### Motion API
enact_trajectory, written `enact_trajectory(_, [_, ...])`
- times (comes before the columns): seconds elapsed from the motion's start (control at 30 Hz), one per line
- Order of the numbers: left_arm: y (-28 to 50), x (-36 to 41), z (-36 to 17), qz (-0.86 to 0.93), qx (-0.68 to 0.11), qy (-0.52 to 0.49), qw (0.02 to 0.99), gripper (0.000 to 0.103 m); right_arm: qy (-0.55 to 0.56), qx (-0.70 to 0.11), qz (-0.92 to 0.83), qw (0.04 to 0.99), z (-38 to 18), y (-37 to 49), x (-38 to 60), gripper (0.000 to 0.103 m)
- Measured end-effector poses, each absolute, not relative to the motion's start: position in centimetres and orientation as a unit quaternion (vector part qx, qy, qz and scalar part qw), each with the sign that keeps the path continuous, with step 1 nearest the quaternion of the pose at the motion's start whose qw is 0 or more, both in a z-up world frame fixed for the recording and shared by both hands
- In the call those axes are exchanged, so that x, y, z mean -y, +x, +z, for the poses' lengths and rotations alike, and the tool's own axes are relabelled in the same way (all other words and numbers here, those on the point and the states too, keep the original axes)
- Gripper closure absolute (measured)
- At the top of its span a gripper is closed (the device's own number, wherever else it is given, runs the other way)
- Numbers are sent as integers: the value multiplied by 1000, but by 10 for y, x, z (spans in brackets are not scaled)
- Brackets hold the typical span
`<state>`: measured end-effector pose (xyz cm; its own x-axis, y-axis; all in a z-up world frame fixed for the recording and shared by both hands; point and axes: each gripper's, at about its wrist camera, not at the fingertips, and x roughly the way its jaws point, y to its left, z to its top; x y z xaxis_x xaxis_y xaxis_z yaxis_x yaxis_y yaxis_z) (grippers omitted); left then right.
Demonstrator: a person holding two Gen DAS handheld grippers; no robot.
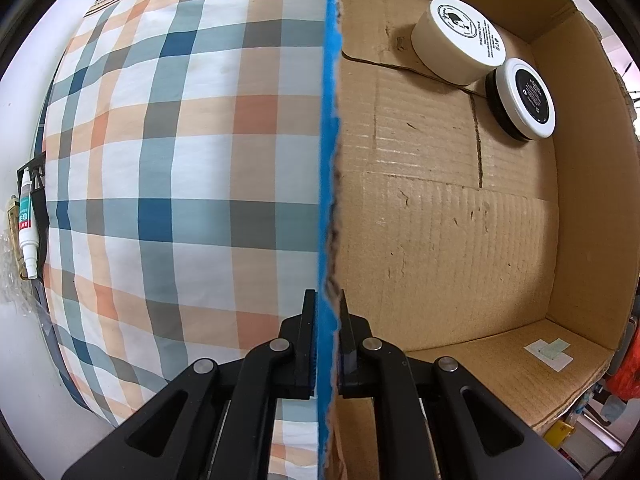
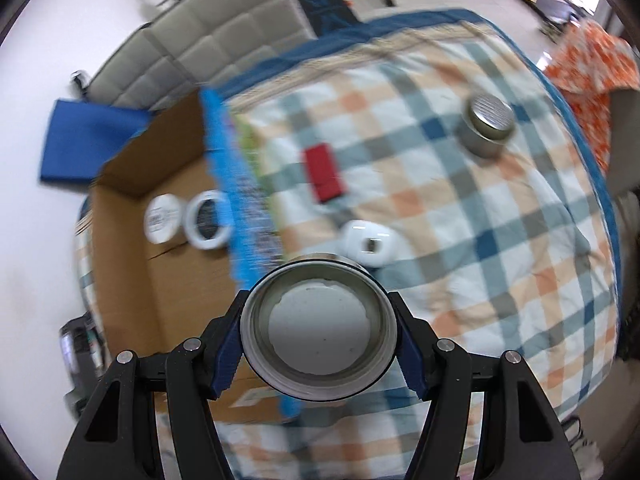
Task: Organize rigid objects
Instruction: 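Carry the metal tin lid into the box and release it with the right tool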
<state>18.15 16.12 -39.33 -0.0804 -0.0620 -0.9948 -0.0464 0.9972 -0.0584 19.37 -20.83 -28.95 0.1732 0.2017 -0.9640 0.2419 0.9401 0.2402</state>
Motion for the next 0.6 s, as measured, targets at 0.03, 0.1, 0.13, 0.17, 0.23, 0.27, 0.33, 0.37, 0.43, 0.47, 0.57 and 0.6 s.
enact_trajectory(0.03, [182, -161, -393, -6, -735, -36, 677, 99, 168, -641, -1, 749, -285, 195, 198, 35])
enact_trajectory(0.1, [182, -161, -393, -7, -735, -36, 677, 99, 160, -640, 21, 752, -274, 196, 177, 35])
enact_trajectory(0.13, [182, -161, -393, -7, -735, -35, 677, 99, 159, -639, 30, 752, -272, 197, 169, 35])
enact_trajectory(0.17, [182, -160, -392, -7, -735, -35, 677, 99, 157, -639, 39, 752, -272, 199, 163, 35])
enact_trajectory(0.23, [182, -160, -392, -8, -735, -34, 678, 99, 145, -638, 56, 754, -267, 202, 145, 35])
enact_trajectory(0.27, [182, -160, -392, -8, -735, -34, 678, 99, 143, -638, 62, 754, -267, 203, 138, 35])
enact_trajectory(0.33, [182, -160, -391, -9, -734, -34, 678, 99, 135, -639, 76, 754, -267, 207, 123, 35])
enact_trajectory(0.37, [182, -160, -391, -9, -734, -35, 678, 99, 134, -639, 81, 753, -267, 208, 118, 35])
enact_trajectory(0.43, [183, -160, -391, -10, -734, -35, 678, 99, 130, -641, 92, 751, -269, 212, 105, 35])
enact_trajectory(0.47, [183, -161, -390, -10, -734, -35, 678, 99, 127, -641, 96, 751, -270, 214, 99, 35])
enact_trajectory(0.57, [183, -162, -390, -11, -734, -35, 678, 99, 125, -646, 109, 745, -276, 220, 84, 35])
enact_trajectory(0.6, [183, -162, -390, -11, -734, -35, 678, 99, 127, -648, 112, 742, -279, 222, 78, 35])
